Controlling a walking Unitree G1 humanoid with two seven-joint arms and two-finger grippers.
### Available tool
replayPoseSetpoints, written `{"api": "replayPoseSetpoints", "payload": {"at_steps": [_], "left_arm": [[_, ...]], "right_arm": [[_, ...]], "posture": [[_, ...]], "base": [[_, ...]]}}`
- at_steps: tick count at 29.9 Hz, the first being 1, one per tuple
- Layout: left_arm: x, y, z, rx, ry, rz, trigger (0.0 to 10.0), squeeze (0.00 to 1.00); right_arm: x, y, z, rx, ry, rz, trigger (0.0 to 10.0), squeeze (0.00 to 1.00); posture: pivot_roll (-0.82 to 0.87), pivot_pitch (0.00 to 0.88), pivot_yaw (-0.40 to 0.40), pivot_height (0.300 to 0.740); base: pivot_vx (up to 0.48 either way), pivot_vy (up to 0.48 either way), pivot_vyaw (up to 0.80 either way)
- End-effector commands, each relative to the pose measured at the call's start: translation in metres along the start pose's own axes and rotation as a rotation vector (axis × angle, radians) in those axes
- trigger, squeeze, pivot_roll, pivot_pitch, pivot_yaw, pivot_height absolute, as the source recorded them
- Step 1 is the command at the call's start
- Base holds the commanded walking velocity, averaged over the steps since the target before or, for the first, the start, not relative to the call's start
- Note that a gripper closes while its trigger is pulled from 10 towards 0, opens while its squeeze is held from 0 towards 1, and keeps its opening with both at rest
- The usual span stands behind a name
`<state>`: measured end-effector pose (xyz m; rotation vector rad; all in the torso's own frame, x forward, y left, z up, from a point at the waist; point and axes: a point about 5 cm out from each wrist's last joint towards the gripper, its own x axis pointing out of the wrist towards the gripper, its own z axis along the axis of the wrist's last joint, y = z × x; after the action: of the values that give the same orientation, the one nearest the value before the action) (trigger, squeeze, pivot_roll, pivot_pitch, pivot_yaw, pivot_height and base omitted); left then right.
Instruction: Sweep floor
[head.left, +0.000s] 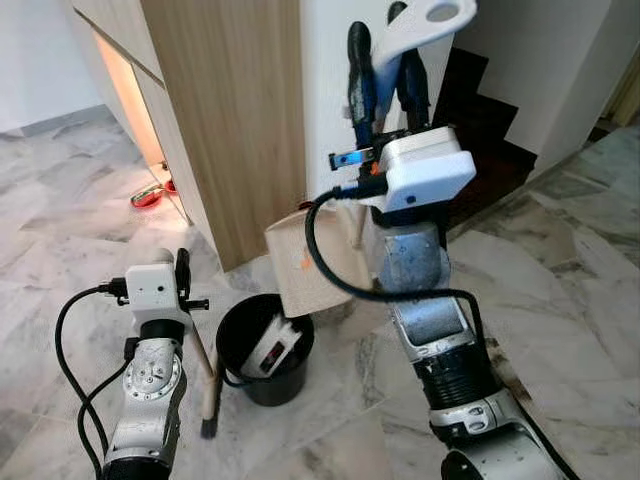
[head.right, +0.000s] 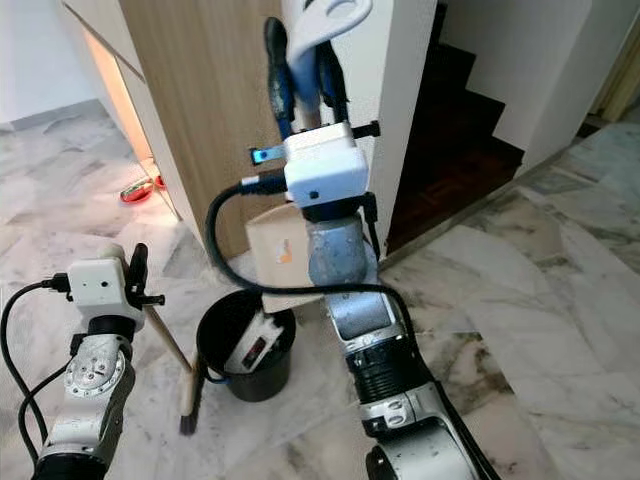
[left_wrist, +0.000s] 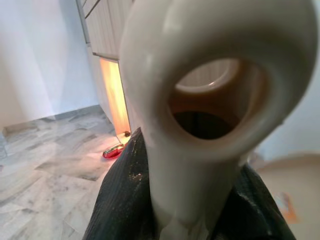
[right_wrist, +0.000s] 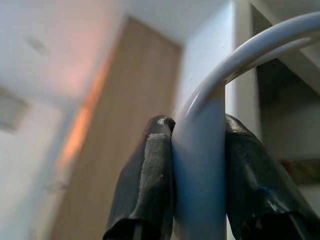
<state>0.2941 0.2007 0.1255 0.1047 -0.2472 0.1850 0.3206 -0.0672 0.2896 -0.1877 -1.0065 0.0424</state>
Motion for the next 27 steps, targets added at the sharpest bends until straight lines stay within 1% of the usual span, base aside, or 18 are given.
{"api": "replayPoseSetpoints", "payload": {"at_steps": [1, 2, 3, 4, 5, 7, 10, 11, 12, 13, 14, 15, 16, 17, 19, 20, 23, 27], "left_arm": [[0.003, 0.001, 0.012, -0.007, -0.068, -0.003, 10.0, 0.0], [0.002, 0.001, 0.012, -0.007, -0.067, -0.002, 10.0, 0.0], [0.002, 0.001, 0.012, -0.007, -0.067, -0.002, 10.0, 0.0], [0.001, 0.001, 0.011, -0.006, -0.065, -0.002, 10.0, 0.0], [0.001, 0.001, 0.011, -0.006, -0.064, -0.002, 10.0, 0.0], [0.001, 0.002, 0.01, -0.005, -0.062, -0.003, 10.0, 0.0], [0.001, 0.001, 0.01, -0.005, -0.06, -0.003, 10.0, 0.0], [0.0, 0.001, 0.01, -0.006, -0.059, -0.005, 10.0, 0.0], [0.0, 0.001, 0.01, -0.005, -0.058, -0.006, 10.0, 0.0], [0.0, 0.001, 0.009, -0.005, -0.055, -0.007, 10.0, 0.0], [0.0, 0.001, 0.009, -0.005, -0.054, -0.007, 10.0, 0.0], [-0.001, 0.001, 0.008, -0.005, -0.051, -0.008, 10.0, 0.0], [-0.001, 0.001, 0.008, -0.005, -0.051, -0.008, 10.0, 0.0], [-0.002, 0.001, 0.008, -0.006, -0.049, -0.009, 10.0, 0.0], [-0.003, 0.001, 0.007, -0.007, -0.046, -0.009, 10.0, 0.0], [-0.004, 0.001, 0.006, -0.01, -0.041, -0.009, 10.0, 0.0], [-0.005, 0.001, 0.006, -0.012, -0.038, -0.008, 10.0, 0.0], [-0.009, 0.002, -0.002, -0.049, 0.002, 0.001, 10.0, 0.0]], "right_arm": [[0.001, -0.017, -0.011, -0.081, 0.05, -0.062, 10.0, 0.0], [-0.002, -0.024, -0.015, -0.124, 0.069, -0.071, 10.0, 0.0], [-0.002, -0.024, -0.015, -0.124, 0.069, -0.071, 10.0, 0.0], [-0.008, -0.035, -0.024, -0.191, 0.109, -0.085, 10.0, 0.0], [-0.012, -0.041, -0.028, -0.213, 0.137, -0.097, 10.0, 0.0], [-0.021, -0.05, -0.038, -0.244, 0.197, -0.117, 10.0, 0.0], [-0.031, -0.057, -0.046, -0.283, 0.254, -0.127, 10.0, 0.0], [-0.042, -0.061, -0.055, -0.286, 0.311, -0.125, 10.0, 0.0], [-0.046, -0.062, -0.058, -0.277, 0.335, -0.122, 10.0, 0.0], [-0.059, -0.062, -0.068, -0.234, 0.411, -0.123, 10.0, 0.0], [-0.063, -0.062, -0.071, -0.224, 0.435, -0.128, 10.0, 0.0], [-0.072, -0.062, -0.078, -0.199, 0.492, -0.119, 10.0, 0.0], [-0.072, -0.062, -0.078, -0.199, 0.492, -0.119, 10.0, 0.0], [-0.079, -0.061, -0.083, -0.176, 0.525, -0.106, 10.0, 0.0], [-0.087, -0.059, -0.088, -0.133, 0.566, -0.094, 10.0, 0.0], [-0.093, -0.061, -0.092, -0.124, 0.596, -0.119, 10.0, 0.0], [-0.096, -0.062, -0.095, -0.109, 0.617, -0.122, 10.0, 0.0], [-0.111, -0.06, -0.106, -0.053, 0.696, -0.101, 10.0, 0.0]], "posture": [[0.09, 0.0, 0.026, 0.74], [0.09, 0.0, 0.026, 0.74], [0.09, 0.0, 0.026, 0.74], [0.09, 0.0, 0.028, 0.74], [0.09, 0.0, 0.028, 0.74], [0.08, 0.0, 0.029, 0.74], [0.08, 0.0, 0.029, 0.74], [0.08, 0.0, 0.031, 0.74], [0.08, 0.0, 0.032, 0.74], [0.08, 0.0, 0.032, 0.74], [0.08, 0.0, 0.032, 0.74], [0.08, 0.0, 0.032, 0.74], [0.08, 0.0, 0.032, 0.74], [0.08, 0.0, 0.032, 0.74], [0.08, 0.0, 0.032, 0.74], [0.07, 0.0, 0.032, 0.74], [0.08, 0.0, 0.032, 0.74], [0.07, 0.0, 0.029, 0.74]], "base": [[0.0, 0.0, 0.0], [0.0, 0.0, 0.0], [0.0, 0.0, 0.0], [0.0, 0.0, 0.0], [0.0, 0.0, 0.0], [0.0, 0.0, 0.0], [0.0, 0.0, 0.0], [0.0, 0.0, 0.0], [0.0, 0.0, 0.0], [0.0, 0.0, 0.0], [0.0, 0.0, 0.0], [0.0, 0.0, 0.0], [0.0, 0.0, 0.0], [0.0, 0.0, 0.0], [0.0, 0.0, 0.0], [0.0, 0.0, 0.0], [0.0, 0.0, 0.0], [0.0, 0.0, 0.0]]}}
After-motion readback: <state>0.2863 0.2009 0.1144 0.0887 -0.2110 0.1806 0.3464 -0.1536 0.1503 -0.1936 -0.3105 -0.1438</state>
